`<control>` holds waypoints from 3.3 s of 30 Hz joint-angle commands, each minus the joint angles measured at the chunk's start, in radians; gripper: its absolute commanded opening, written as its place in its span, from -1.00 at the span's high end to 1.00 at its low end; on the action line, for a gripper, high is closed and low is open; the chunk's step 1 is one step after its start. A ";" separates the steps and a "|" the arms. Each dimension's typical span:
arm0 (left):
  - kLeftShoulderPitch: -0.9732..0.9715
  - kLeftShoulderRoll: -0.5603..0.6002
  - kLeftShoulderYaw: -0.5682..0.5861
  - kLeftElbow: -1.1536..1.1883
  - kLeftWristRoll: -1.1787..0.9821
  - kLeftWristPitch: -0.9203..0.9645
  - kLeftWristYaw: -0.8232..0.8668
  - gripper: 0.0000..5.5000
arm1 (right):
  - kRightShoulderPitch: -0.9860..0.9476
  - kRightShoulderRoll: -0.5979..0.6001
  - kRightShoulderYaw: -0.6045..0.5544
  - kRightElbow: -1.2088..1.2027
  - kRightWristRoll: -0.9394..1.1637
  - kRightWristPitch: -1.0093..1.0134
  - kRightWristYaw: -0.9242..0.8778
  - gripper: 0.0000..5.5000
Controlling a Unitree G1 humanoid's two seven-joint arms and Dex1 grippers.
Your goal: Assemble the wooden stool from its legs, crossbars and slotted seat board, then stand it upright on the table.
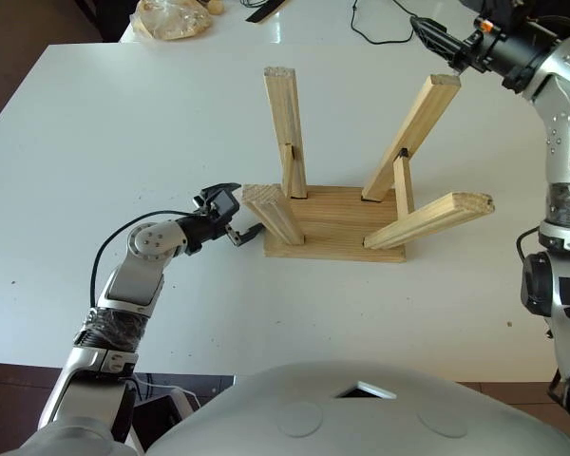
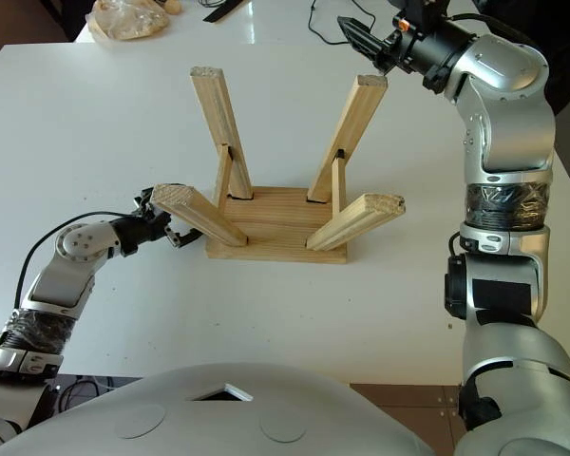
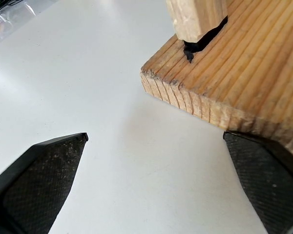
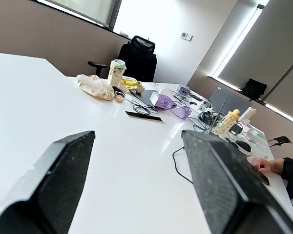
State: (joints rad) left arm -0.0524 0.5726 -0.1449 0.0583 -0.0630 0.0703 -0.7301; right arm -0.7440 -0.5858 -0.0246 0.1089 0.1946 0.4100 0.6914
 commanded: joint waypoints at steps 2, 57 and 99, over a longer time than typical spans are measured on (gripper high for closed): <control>0.008 -0.012 -0.024 0.026 0.035 0.016 0.012 -0.87 | -0.072 0.075 -0.047 -0.033 0.089 0.035 -0.016 -0.20; 0.368 0.065 0.052 -0.168 -0.026 -0.170 -0.021 -0.80 | 0.963 -0.303 0.032 -0.250 0.032 -0.338 0.491 -0.20; 0.424 0.081 -0.038 -0.381 -0.093 -0.070 -0.046 0.23 | 0.899 -0.227 0.125 -0.321 -0.002 -0.333 0.378 -0.12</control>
State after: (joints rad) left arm 0.3311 0.6574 -0.1515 -0.2396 -0.1089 -0.0273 -0.7252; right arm 0.1501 -0.8312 0.0880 -0.1078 0.1114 0.0567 1.0311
